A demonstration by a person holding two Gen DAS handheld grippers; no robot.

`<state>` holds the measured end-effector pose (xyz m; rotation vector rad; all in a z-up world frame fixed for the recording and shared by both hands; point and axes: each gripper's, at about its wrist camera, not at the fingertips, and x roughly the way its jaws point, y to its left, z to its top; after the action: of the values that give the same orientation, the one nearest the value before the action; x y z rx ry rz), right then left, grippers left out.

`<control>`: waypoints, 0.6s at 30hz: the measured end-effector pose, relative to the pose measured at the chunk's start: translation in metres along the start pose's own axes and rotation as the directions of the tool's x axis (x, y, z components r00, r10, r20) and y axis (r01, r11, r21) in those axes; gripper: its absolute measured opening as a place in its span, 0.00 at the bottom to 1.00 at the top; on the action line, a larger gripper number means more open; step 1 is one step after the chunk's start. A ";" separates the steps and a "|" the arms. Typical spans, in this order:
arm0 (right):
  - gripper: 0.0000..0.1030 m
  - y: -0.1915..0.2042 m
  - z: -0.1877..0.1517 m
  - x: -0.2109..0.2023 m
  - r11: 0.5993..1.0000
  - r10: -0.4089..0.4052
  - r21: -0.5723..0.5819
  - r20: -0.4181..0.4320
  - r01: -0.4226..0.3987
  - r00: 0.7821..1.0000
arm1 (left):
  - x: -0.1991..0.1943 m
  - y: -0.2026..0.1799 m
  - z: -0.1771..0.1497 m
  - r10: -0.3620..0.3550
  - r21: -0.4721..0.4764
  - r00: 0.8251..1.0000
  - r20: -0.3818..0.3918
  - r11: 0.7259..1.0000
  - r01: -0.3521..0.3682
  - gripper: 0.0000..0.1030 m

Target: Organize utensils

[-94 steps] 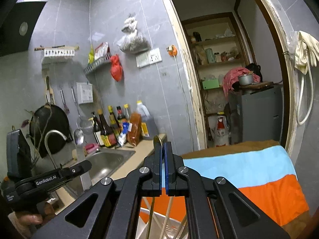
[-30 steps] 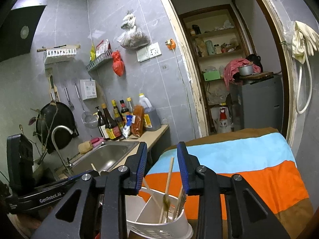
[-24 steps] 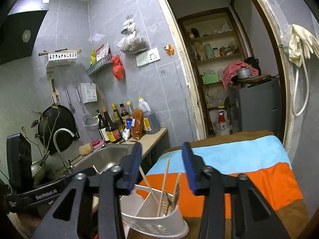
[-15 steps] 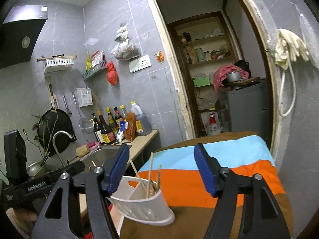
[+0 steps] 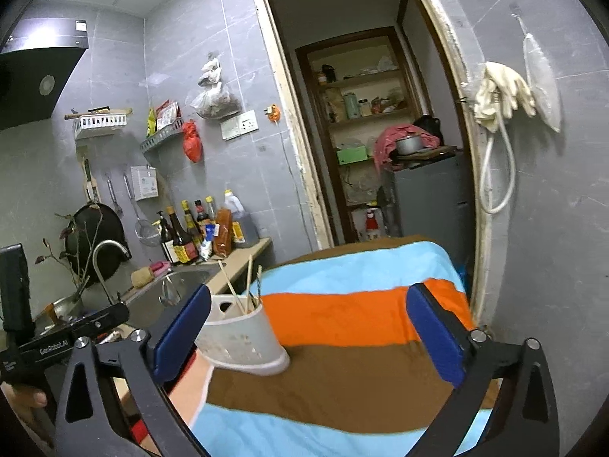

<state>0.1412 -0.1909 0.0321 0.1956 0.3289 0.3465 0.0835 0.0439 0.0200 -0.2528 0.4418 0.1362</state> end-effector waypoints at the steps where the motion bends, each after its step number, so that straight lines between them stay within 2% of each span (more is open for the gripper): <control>1: 0.98 -0.003 -0.003 -0.007 1.000 -0.007 -0.002 -0.004 0.007 1.000 | -0.005 -0.002 -0.005 0.003 0.005 1.000 -0.002 1.000 -0.003 0.99; 9: 0.98 -0.013 -0.023 -0.047 0.999 -0.045 -0.015 -0.037 0.045 0.998 | -0.034 -0.014 -0.033 0.024 0.034 1.000 -0.017 0.999 -0.024 0.99; 18: 0.98 -0.011 -0.036 -0.078 0.997 -0.077 -0.027 -0.031 0.076 0.997 | -0.060 -0.016 -0.050 0.029 0.045 0.999 0.013 0.999 -0.030 0.99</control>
<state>0.0626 -0.2249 0.0184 0.1517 0.3621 0.2781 0.0125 0.0102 0.0063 -0.2014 0.4358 0.1563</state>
